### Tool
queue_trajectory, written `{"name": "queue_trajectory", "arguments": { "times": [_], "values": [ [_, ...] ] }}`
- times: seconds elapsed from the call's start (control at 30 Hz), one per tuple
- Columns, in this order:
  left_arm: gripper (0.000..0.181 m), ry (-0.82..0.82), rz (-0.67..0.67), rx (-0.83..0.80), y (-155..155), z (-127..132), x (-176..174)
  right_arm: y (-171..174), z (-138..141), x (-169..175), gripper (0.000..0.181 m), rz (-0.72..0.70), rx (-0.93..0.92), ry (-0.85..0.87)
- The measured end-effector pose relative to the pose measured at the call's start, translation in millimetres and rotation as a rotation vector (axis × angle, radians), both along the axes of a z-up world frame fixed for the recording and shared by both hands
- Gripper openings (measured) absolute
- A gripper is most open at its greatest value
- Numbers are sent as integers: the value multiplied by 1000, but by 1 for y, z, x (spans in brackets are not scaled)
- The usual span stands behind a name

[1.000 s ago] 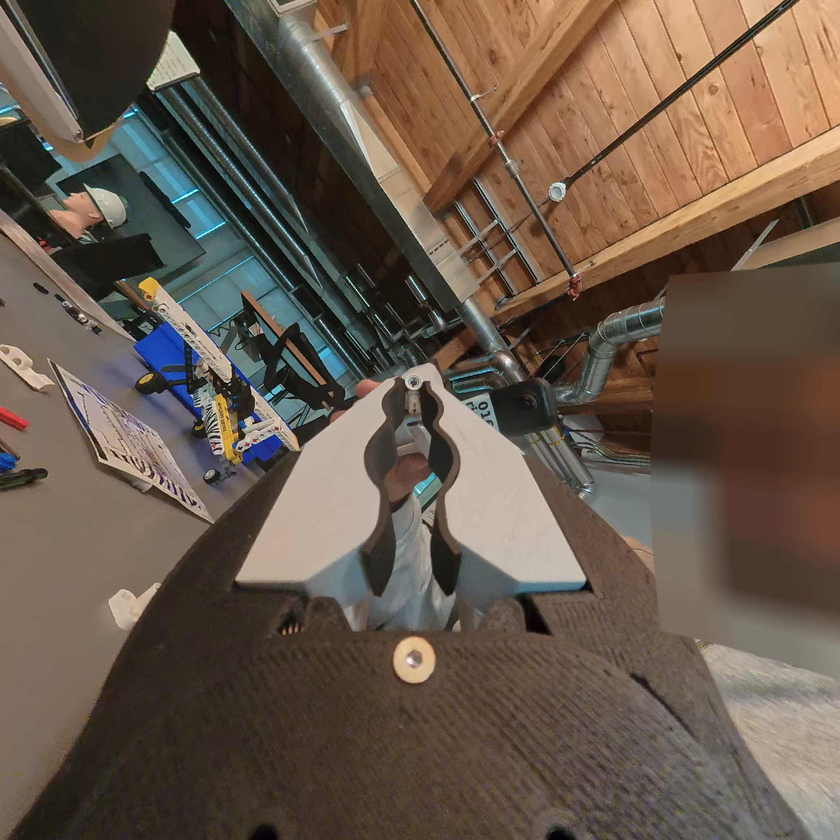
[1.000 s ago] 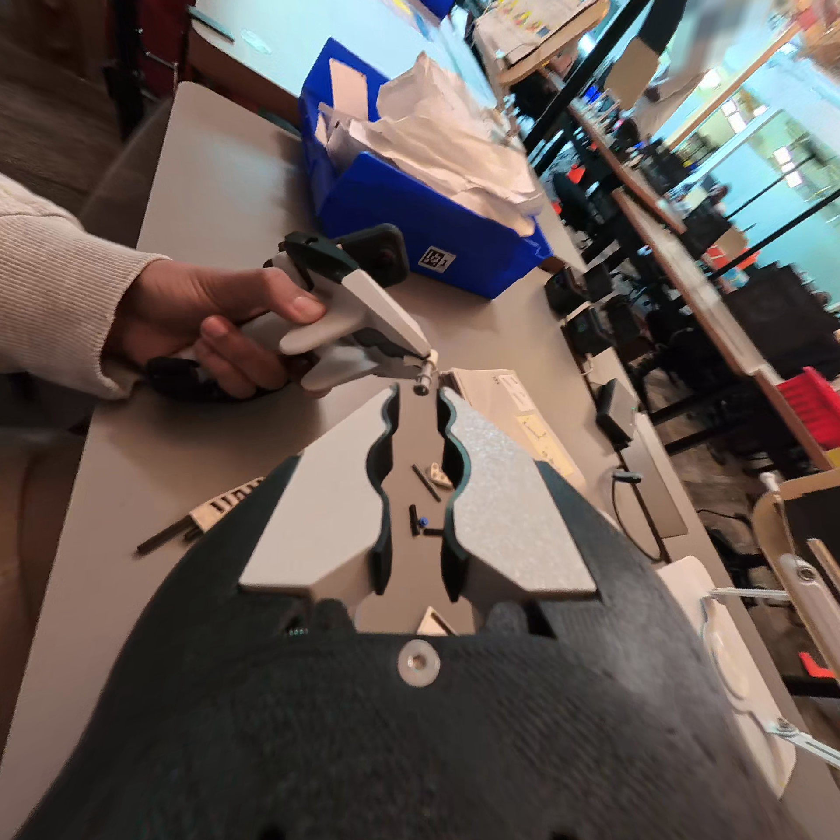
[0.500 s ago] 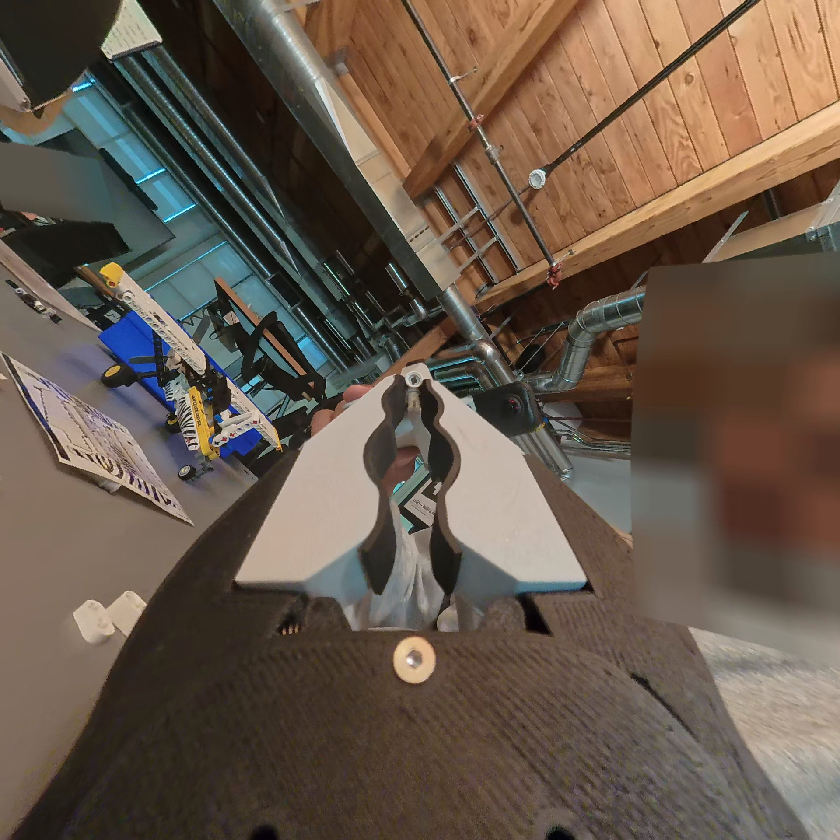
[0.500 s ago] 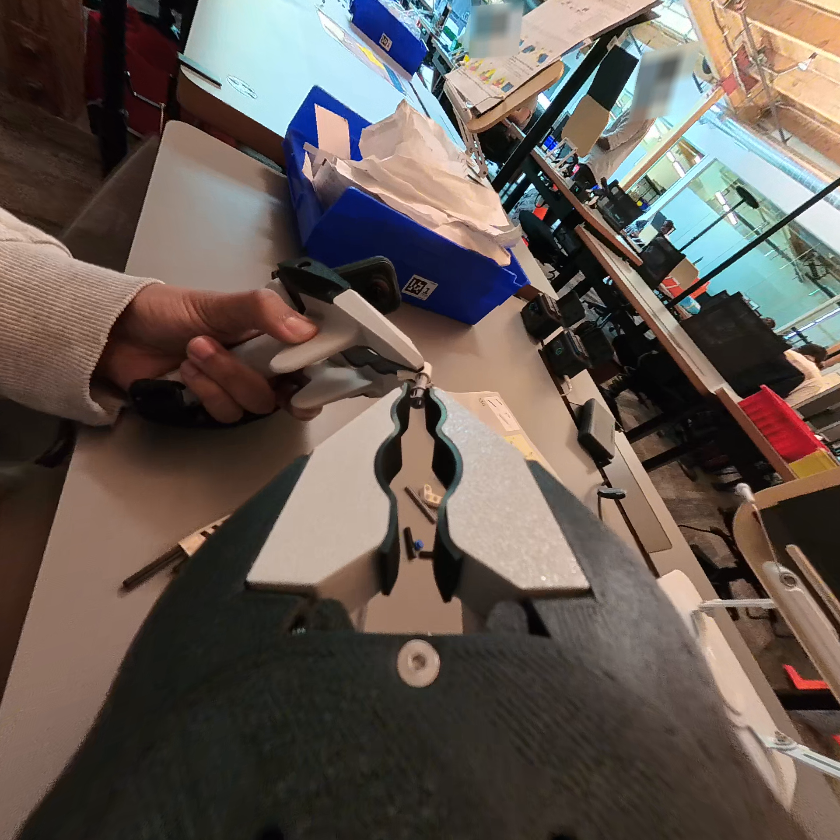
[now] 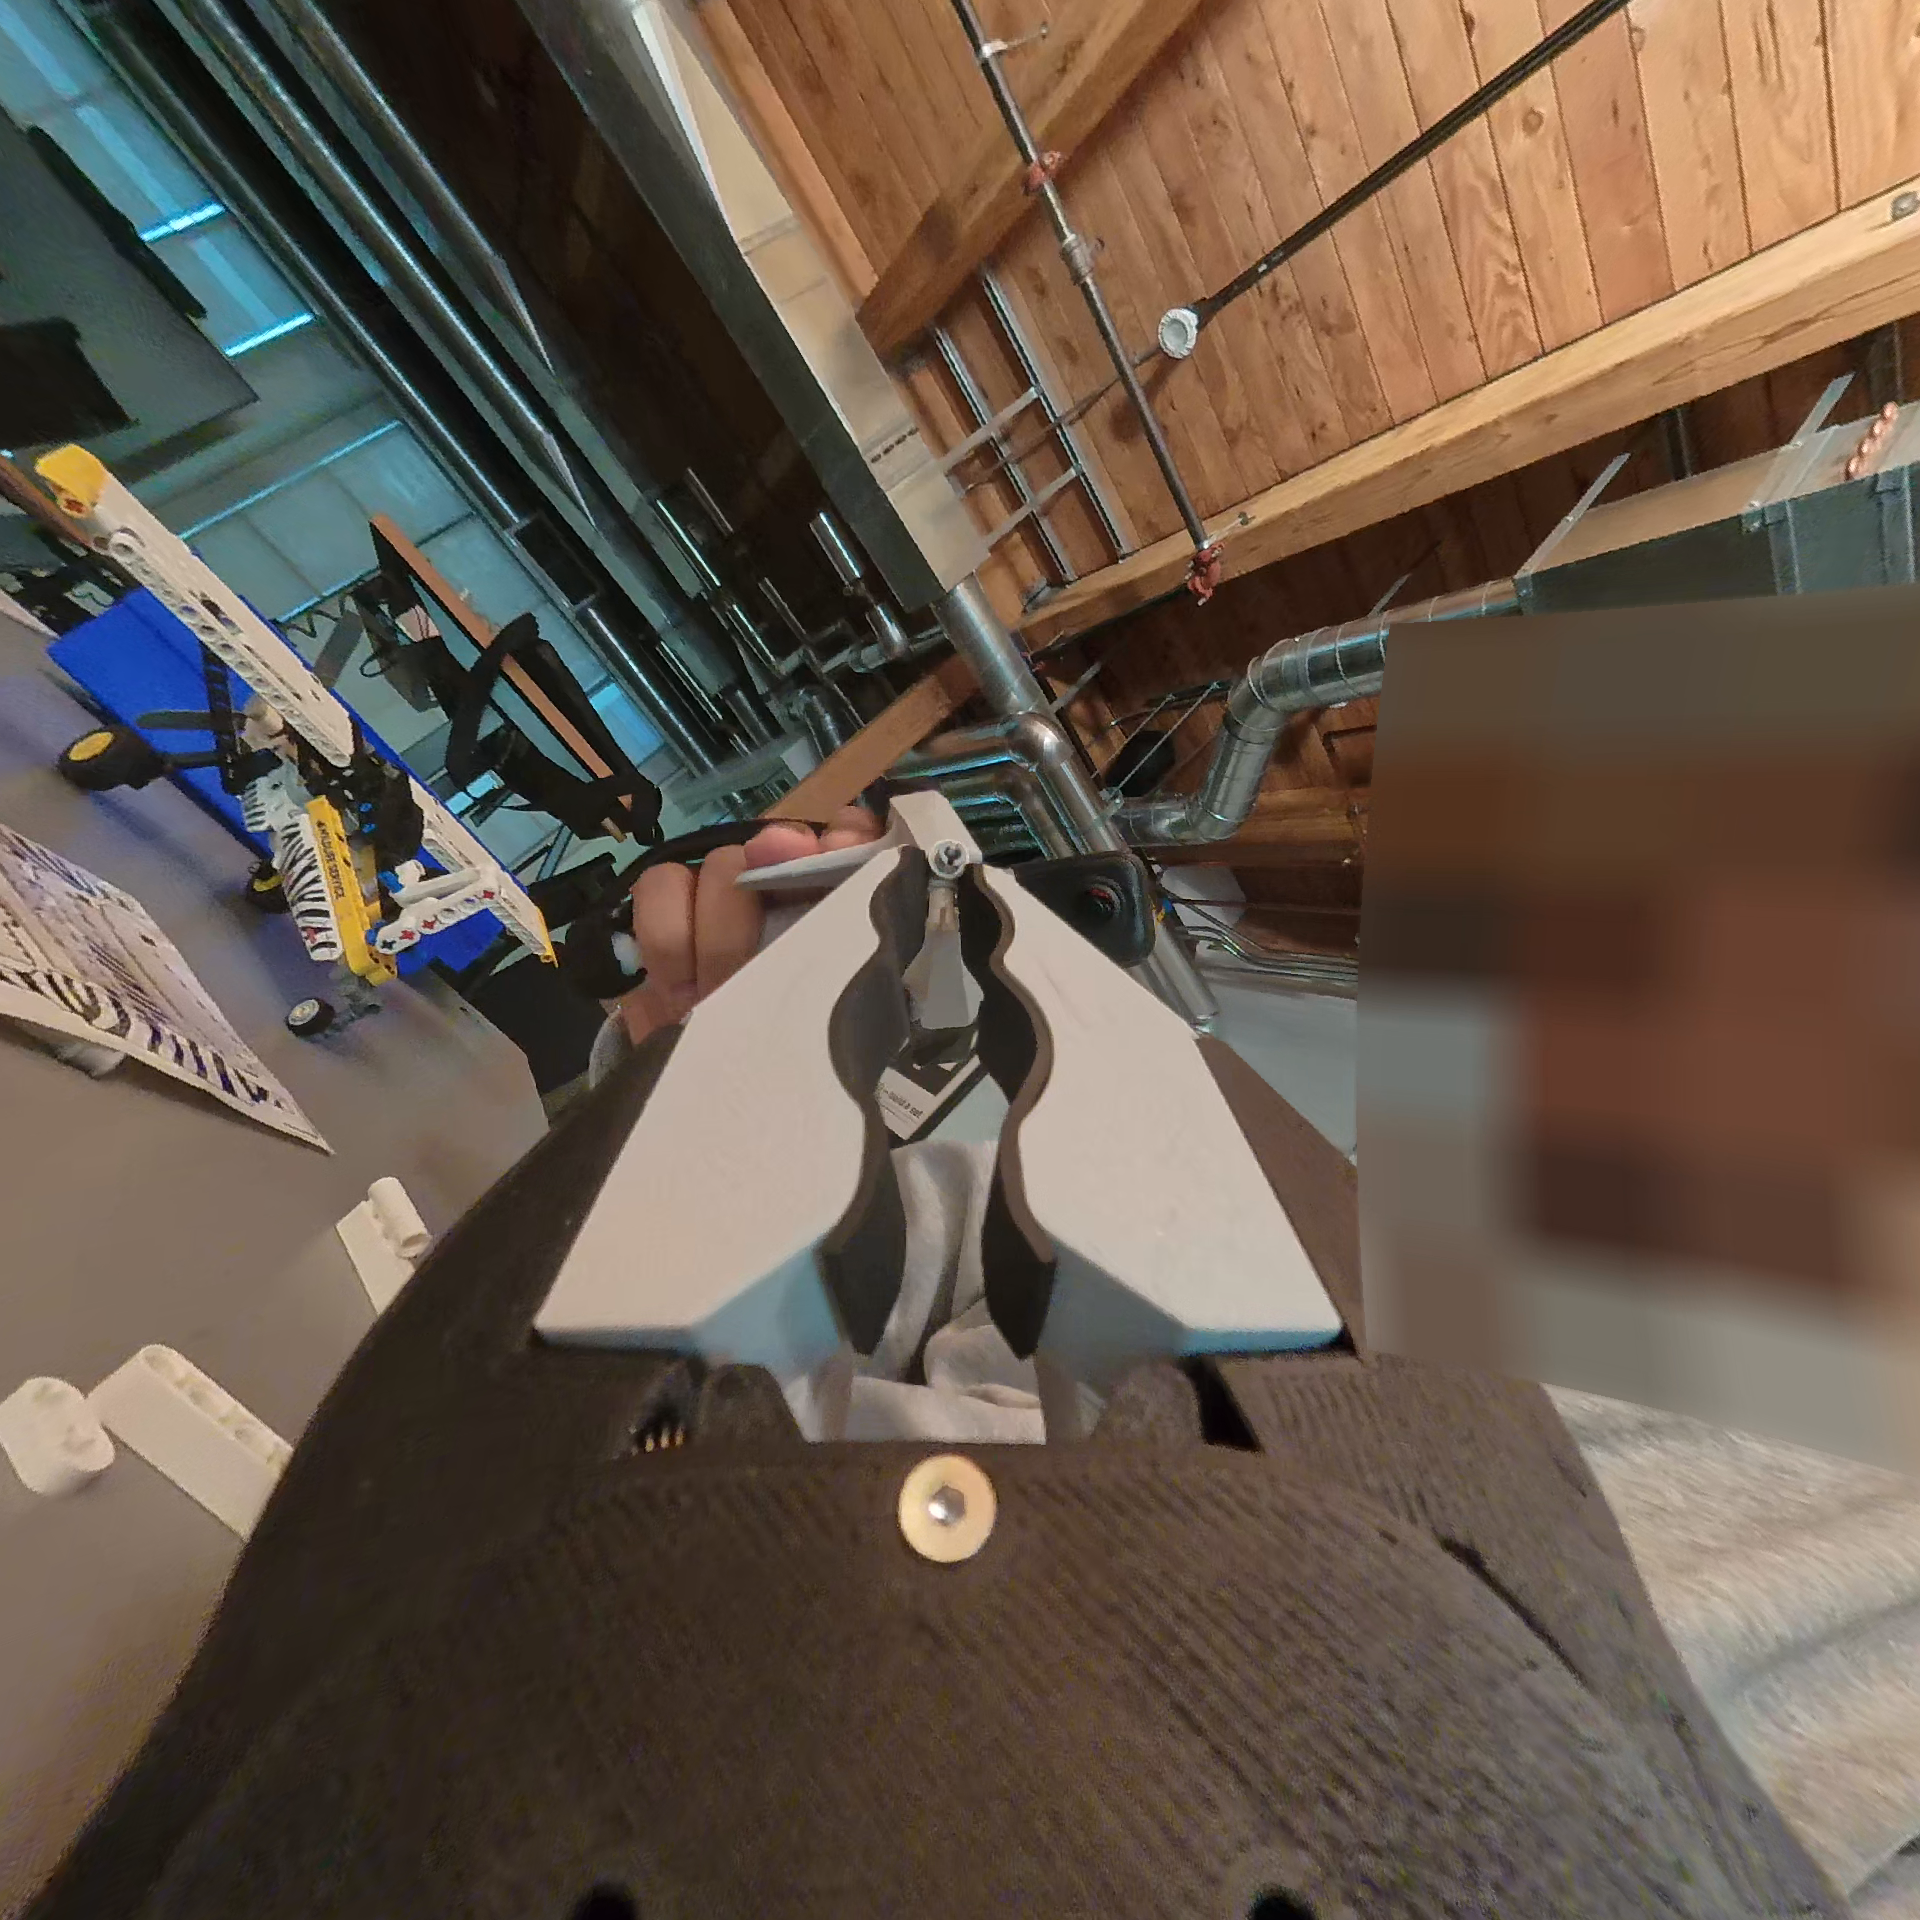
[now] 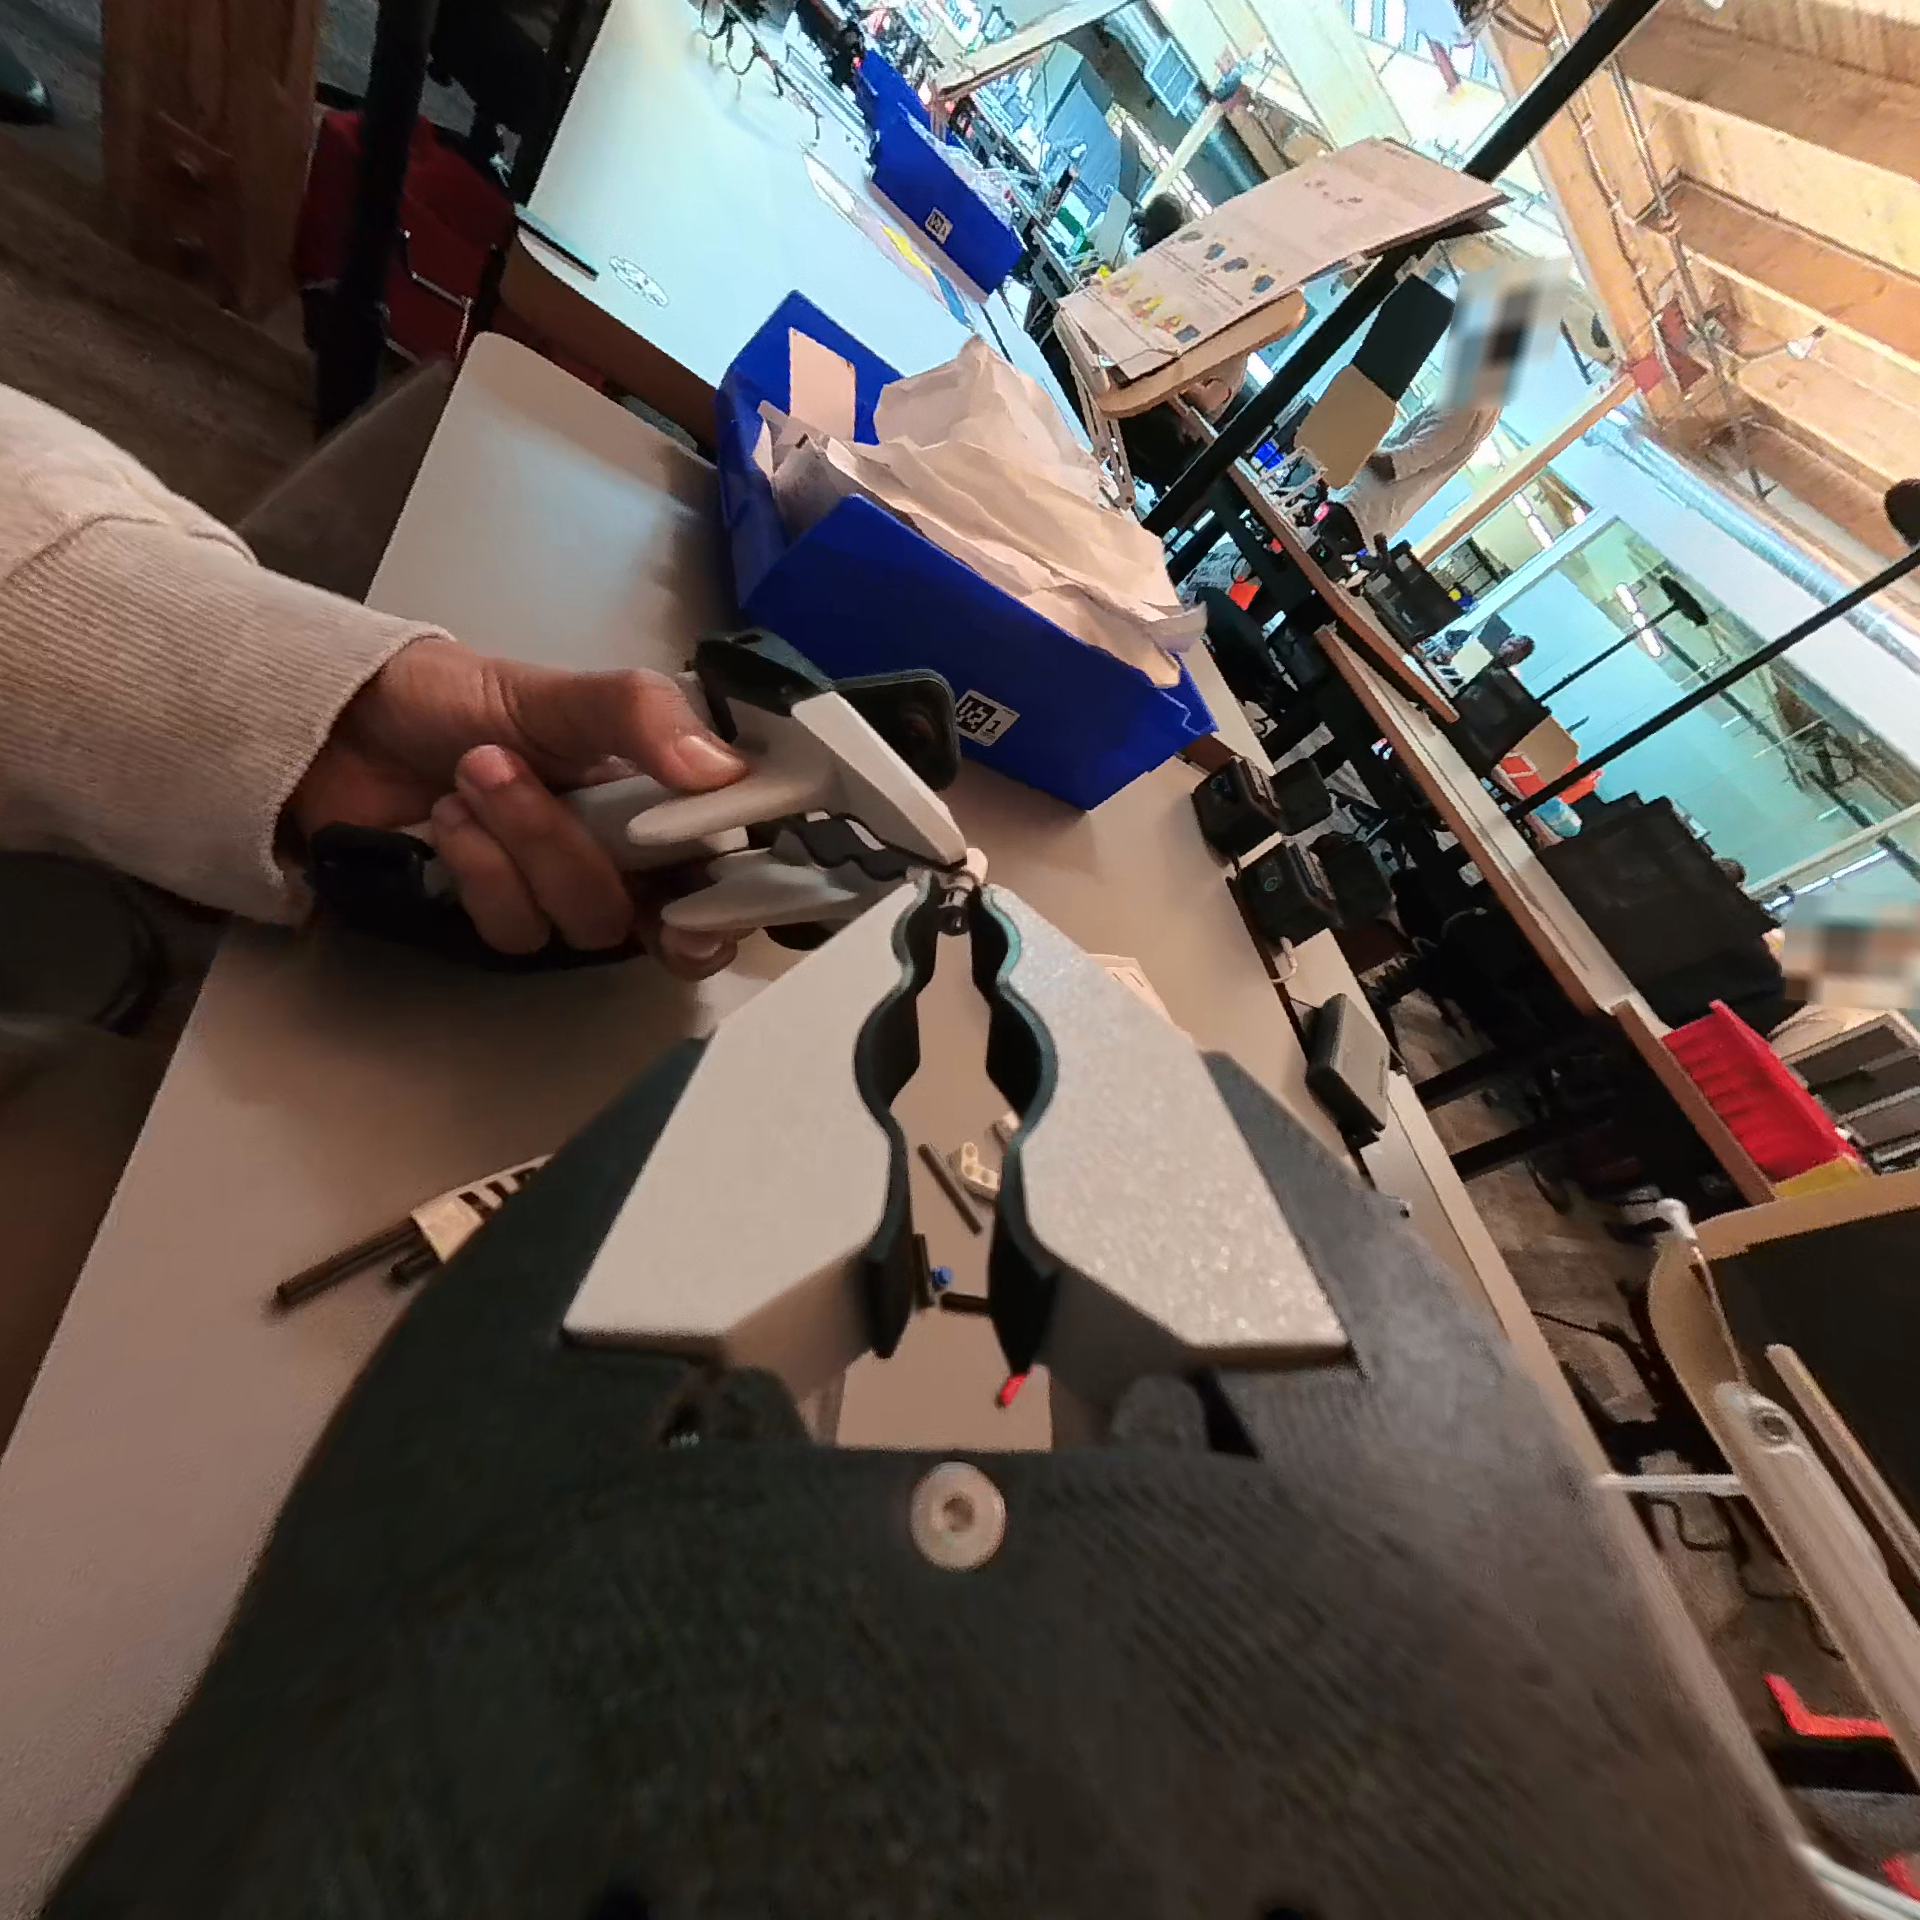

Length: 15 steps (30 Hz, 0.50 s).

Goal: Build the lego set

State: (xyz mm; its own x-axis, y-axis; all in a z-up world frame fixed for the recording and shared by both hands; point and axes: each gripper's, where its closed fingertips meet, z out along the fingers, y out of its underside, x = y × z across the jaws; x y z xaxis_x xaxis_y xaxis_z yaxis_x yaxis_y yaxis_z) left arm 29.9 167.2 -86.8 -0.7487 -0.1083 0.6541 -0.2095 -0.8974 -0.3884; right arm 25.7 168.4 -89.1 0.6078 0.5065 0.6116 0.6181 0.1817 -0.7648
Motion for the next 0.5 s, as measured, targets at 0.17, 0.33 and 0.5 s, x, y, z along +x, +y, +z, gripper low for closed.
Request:
{"name": "queue_trajectory", "arguments": {
  "times": [0.17,0.33,0.5],
  "values": [
    [9,24,-23,31,-6,-3,2,-1,-3,0,5,10,9,-56],
    [9,23,-20,37,-6,-3,3,-1,-3,0,5,8,18,-63],
    [8,-8,2,9,1,1,-1,4,1,-4,6,4,18,30]
  ]
}}
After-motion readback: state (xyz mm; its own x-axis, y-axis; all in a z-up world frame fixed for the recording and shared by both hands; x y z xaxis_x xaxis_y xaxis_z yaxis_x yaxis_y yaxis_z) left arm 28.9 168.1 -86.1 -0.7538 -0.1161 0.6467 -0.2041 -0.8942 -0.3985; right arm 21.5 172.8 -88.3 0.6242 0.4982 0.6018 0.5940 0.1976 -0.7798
